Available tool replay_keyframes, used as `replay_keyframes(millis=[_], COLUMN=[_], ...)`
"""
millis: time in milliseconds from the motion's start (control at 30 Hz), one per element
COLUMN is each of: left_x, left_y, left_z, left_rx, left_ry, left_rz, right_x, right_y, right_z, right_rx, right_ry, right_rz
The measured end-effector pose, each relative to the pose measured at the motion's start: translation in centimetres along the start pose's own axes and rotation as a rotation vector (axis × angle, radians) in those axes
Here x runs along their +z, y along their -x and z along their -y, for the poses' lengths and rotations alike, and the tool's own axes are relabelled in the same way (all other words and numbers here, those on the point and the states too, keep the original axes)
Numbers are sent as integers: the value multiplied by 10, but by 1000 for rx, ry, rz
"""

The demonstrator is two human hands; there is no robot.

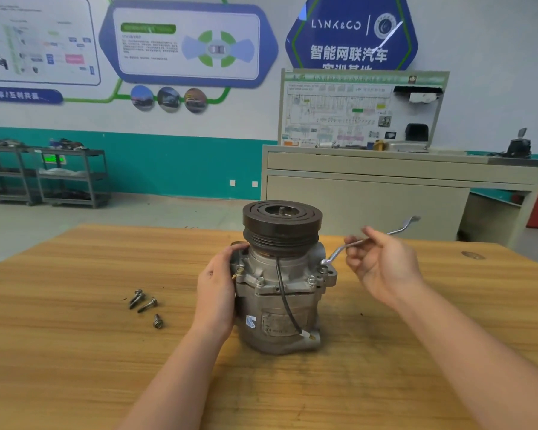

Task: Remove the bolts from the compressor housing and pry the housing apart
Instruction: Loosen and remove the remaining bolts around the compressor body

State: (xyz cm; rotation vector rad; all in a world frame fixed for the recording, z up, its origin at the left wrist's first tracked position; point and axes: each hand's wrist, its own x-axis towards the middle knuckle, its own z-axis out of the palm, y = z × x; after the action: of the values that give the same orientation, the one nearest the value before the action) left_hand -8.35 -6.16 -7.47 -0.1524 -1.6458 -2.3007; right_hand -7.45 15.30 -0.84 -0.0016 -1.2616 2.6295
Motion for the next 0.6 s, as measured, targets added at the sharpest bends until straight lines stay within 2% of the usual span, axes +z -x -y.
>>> replay_keyframes(millis=[100, 233, 367, 467, 600], left_x=[0, 0, 1, 2, 1], left_y=[0, 1, 2, 3, 0], left_z=[-1, -2, -2, -3, 0], left_rx=[-13, -17, -6, -6, -3], left_ry=[1, -2, -2, -1, 3], left_rz=[1, -3, -14, -1, -4], right_x=[-1, -8, -14, -17, -22], right_y=[14, 39, 51, 52, 52], right_z=[10, 3, -9, -15, -21], right_rx=[-227, -602, -807, -1001, -1224], right_ry=[61, 403, 513, 724, 949], right_rz=[81, 116, 226, 314, 513])
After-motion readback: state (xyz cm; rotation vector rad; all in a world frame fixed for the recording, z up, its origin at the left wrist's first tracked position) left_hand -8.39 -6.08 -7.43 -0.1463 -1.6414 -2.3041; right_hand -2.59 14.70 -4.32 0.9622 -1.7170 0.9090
